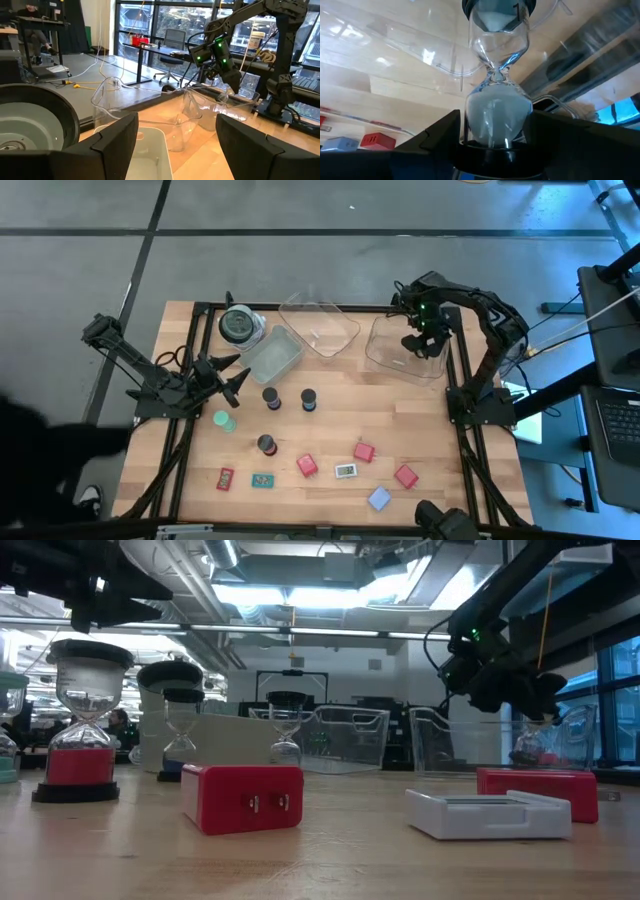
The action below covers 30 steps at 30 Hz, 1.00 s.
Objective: Pick & Place Office items
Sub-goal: Put the white hourglass into the right transparent bin
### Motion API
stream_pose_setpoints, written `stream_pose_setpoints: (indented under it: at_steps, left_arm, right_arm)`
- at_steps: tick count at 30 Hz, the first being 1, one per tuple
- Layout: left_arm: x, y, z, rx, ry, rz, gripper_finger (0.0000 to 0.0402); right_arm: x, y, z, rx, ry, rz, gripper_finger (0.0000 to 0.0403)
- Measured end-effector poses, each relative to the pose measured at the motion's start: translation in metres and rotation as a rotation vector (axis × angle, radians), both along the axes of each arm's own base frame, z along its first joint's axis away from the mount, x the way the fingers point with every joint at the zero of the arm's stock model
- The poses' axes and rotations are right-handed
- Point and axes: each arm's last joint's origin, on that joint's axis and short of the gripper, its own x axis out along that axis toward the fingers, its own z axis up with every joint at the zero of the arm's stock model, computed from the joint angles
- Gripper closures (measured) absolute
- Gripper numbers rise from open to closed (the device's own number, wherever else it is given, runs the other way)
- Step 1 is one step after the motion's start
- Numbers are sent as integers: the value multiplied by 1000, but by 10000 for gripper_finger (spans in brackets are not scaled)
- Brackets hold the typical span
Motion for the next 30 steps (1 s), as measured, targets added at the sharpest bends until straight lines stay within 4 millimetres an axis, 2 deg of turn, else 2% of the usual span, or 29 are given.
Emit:
stream_pose_setpoints:
  at_steps: [30]
  left_arm:
    - [0, 0, -1, 7, 11, -1, 138]
  right_arm:
    - [10, -5, -6, -114, -39, -8, 188]
